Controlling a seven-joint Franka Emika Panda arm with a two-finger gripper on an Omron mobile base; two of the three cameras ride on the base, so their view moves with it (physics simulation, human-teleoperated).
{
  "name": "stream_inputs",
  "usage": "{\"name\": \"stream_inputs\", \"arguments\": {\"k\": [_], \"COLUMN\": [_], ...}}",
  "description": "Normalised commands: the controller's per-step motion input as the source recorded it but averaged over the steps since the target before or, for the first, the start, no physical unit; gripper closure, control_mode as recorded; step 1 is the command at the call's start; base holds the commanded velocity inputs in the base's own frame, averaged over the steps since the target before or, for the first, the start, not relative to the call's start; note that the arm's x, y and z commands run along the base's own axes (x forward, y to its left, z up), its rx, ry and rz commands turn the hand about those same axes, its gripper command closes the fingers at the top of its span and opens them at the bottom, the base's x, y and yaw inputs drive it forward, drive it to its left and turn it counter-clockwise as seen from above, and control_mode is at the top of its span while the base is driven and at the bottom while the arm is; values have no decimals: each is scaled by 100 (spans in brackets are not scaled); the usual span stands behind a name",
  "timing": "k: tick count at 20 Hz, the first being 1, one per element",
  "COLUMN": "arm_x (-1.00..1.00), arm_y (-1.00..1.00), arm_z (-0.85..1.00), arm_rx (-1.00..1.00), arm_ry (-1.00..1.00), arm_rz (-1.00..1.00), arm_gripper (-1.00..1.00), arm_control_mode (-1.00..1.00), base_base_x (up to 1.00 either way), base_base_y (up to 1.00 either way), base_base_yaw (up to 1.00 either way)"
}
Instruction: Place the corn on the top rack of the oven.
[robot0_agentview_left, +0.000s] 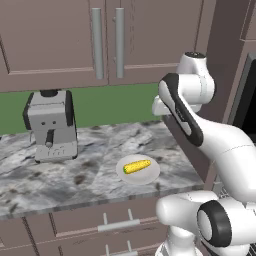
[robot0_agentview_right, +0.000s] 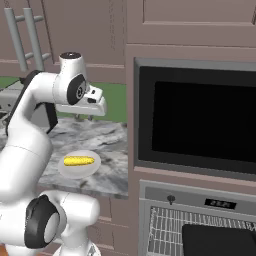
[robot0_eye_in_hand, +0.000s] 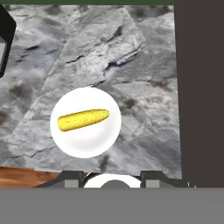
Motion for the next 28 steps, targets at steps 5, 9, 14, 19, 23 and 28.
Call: {"name": "stream_inputs", "arguments": {"k": [5, 9, 14, 19, 23, 28], "arm_x": [-17, 2, 46, 50, 15, 26], "arm_y": [9, 42, 38, -1, 0, 0], "arm_z": [-54, -100, -95, -76, -64, -36], "arm_rx": [-7, 3, 21, 15, 2, 3], "arm_ry": [-1, 15, 13, 7, 5, 0], "arm_rz": [-13, -33, -40, -30, -27, -9], "arm_gripper": [-100, -100, -100, -100, -100, -100], "arm_control_mode": [-100, -100, -100, -100, -100, -100], "base_base_x": [0, 0, 0, 0, 0, 0], "base_base_y": [0, 0, 0, 0, 0, 0], "base_base_yaw": [0, 0, 0, 0, 0, 0]}}
